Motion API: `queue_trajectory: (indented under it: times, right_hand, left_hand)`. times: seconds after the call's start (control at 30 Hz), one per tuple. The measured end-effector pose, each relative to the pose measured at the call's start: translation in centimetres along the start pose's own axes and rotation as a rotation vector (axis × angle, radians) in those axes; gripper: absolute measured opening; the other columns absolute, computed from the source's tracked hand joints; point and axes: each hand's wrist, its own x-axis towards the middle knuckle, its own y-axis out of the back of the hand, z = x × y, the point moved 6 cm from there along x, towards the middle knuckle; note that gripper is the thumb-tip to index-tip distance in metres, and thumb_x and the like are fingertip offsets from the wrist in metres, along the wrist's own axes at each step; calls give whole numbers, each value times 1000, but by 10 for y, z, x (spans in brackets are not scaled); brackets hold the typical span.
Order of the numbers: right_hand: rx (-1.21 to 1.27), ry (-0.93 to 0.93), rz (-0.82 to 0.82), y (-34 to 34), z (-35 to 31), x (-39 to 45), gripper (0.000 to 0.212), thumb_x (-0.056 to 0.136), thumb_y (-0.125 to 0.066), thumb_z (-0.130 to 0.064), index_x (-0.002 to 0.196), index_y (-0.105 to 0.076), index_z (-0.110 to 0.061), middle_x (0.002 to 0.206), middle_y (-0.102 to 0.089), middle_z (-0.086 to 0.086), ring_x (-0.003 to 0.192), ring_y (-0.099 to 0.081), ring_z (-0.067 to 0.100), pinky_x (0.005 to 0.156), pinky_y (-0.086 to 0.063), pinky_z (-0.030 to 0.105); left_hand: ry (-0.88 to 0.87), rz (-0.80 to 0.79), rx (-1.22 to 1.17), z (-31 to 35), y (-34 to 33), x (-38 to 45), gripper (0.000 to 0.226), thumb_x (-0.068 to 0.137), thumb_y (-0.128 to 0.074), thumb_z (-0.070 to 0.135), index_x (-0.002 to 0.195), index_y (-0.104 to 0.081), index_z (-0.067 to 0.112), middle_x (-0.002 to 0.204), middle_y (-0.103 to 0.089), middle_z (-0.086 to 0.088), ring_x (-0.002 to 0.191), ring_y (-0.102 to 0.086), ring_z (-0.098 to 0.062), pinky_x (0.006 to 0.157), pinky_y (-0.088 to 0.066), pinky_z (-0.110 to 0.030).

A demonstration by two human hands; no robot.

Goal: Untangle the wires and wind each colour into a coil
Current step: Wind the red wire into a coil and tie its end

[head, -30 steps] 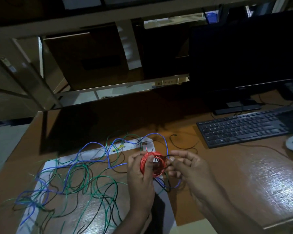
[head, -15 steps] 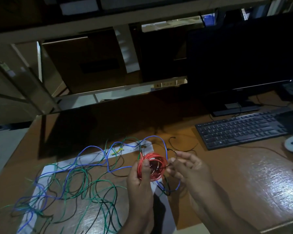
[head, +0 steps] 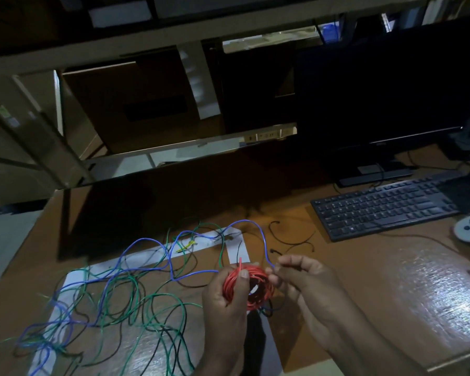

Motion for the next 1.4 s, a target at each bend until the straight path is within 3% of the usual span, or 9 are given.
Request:
queue_trajectory:
  times: [0.13,0.37,0.47,0.57,0.83,1.0,1.1,1.2,1.4]
  right_hand:
    - [-46,-130,-122,-5,2,1,15,88,-66,7,103,-69,8,74,-68,15,53,-62,13,52,-55,17]
    - [-195,-227,-131,-3,6,3,26,78,-77,-25,88,-74,-2,66,-60,4,48,-52,8,43,-48,16]
    - [-252,-163,-66,1,7,7,34,74,-81,-29,93,-74,-2,64,-57,3,46,-48,7,40,-43,16]
    - [-287,-115,-13,3,7,10,18,82,-79,-24,87,-74,-8,61,-55,1,46,-46,5,39,-38,15]
    - [-314,-132,-20,5,16,17,23,84,-79,-24,94,-74,-4,59,-53,0,44,-43,5,37,-33,15]
    - [-263,5,11,8,11,19,15,82,-79,-21,77,-68,-12,57,-51,-1,45,-41,9,43,-37,21]
    - [-231,118,80,14,6,18,17,75,-82,-25,73,-69,-15,58,-53,-3,47,-47,9,51,-40,25]
    - [-230,191,138,17,7,15,16,79,-81,-22,74,-69,-14,56,-56,-5,45,-50,7,50,-43,23]
    - [-173,247,214,20,8,14,17,84,-78,-16,72,-67,-13,61,-63,4,46,-60,14,46,-50,23]
  left_hand:
    - [-81,-88,69,5,0,2,24,81,-62,43,81,-77,24,71,-73,0,62,-65,-5,59,-51,-22]
    - [-216,-328,287,1,-2,12,34,86,-64,36,70,-65,6,67,-62,-11,61,-59,-28,56,-48,-45]
    - [-235,-374,303,1,-4,12,36,86,-65,36,65,-59,7,63,-57,-8,58,-55,-25,54,-45,-43]
    - [-248,-391,320,-2,-7,10,39,87,-65,38,63,-56,8,60,-51,-4,56,-51,-24,52,-42,-42]
    - [-249,-453,289,5,-15,7,30,87,-67,31,63,-56,17,58,-48,13,53,-47,-8,51,-38,-29]
    - [-208,-365,280,-6,-6,9,27,86,-66,38,70,-63,16,63,-60,-3,57,-56,-19,55,-44,-32]
    - [-46,-144,159,-14,5,10,32,83,-64,47,80,-75,17,73,-73,-3,66,-65,-16,63,-51,-26]
    - [103,33,17,-23,10,5,39,79,-61,51,67,-69,15,64,-66,1,62,-57,-7,59,-46,-19]
    - [216,9,13,-34,6,-7,40,81,-60,57,81,-77,20,63,-70,-14,60,-65,-23,60,-51,-36]
